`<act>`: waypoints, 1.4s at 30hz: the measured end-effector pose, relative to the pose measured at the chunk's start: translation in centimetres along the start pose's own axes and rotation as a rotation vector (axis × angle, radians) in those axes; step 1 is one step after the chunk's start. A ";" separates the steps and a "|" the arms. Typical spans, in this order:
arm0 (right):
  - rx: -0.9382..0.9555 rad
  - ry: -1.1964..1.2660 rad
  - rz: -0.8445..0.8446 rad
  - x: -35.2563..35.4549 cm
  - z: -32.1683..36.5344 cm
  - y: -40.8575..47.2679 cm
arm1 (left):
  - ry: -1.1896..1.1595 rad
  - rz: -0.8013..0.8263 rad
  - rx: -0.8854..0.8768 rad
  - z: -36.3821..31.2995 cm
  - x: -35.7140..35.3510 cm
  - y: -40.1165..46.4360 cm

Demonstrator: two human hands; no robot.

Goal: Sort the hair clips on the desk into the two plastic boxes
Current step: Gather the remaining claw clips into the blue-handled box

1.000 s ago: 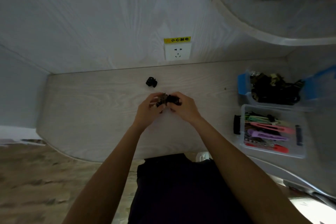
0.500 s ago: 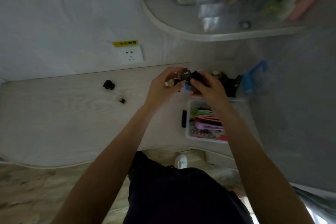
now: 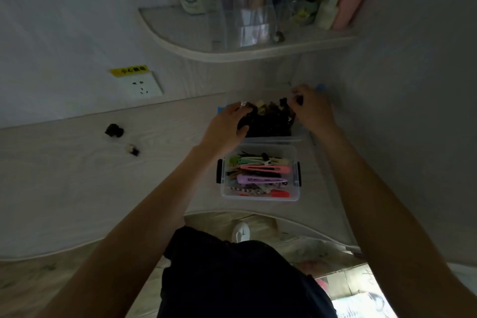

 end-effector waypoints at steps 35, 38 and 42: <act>0.612 -0.054 0.526 -31.1 29.6 0.1 | 0.166 0.069 0.400 32.9 9.1 -2.6; 0.538 -0.018 0.444 -29.9 27.8 0.0 | 0.181 0.008 0.355 31.9 8.4 -4.3; 0.334 0.203 0.367 -26.9 24.4 -1.6 | 0.134 0.056 0.320 29.2 6.1 -6.9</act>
Point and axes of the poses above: each hand's wrist, its own y-axis towards the middle knuckle, its own x-axis out of the back of the hand, z = x × y, the point moved 9 cm from there along y, towards the middle knuckle, and after that the axes turned 15 degrees about x, right-handed, at the moved point
